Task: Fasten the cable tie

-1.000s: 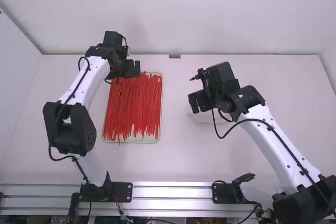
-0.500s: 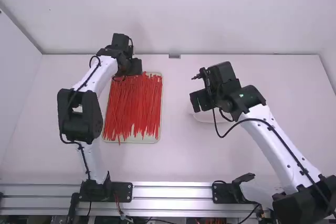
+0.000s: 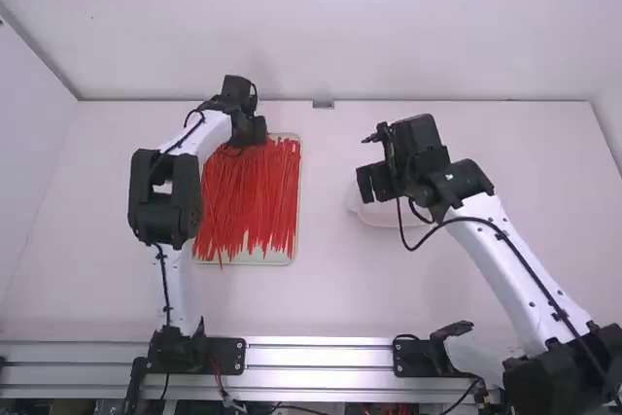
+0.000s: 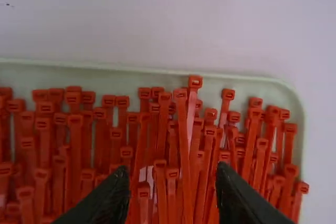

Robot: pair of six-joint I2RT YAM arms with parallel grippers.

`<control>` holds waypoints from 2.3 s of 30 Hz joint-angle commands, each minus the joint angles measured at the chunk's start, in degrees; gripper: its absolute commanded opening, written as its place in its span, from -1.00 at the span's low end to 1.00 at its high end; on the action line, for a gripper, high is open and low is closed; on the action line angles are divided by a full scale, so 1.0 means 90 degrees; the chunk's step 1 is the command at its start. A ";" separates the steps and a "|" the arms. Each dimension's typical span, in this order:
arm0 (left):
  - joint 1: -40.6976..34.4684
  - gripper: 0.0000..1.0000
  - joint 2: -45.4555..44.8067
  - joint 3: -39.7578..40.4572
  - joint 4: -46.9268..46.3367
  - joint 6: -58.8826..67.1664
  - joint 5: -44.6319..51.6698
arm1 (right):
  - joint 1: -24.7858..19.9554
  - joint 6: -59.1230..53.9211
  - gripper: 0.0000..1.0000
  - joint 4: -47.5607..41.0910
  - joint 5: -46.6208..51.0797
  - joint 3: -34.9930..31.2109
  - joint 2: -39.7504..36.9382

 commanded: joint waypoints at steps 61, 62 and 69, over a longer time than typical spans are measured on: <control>-0.0406 -0.67 0.0260 -0.0967 0.1095 -0.0121 -0.1292 | 0.0172 0.0041 0.98 0.0192 0.0019 -0.0143 0.0034; -0.0406 -0.67 0.0260 -0.0967 0.1093 -0.0121 -0.1292 | 0.0160 0.0039 0.98 0.0192 0.0022 -0.0143 0.0034; -0.0406 -0.66 0.0260 -0.1052 0.1241 -0.0117 -0.1292 | 0.0185 0.0041 0.98 0.0170 0.0019 -0.0143 0.0036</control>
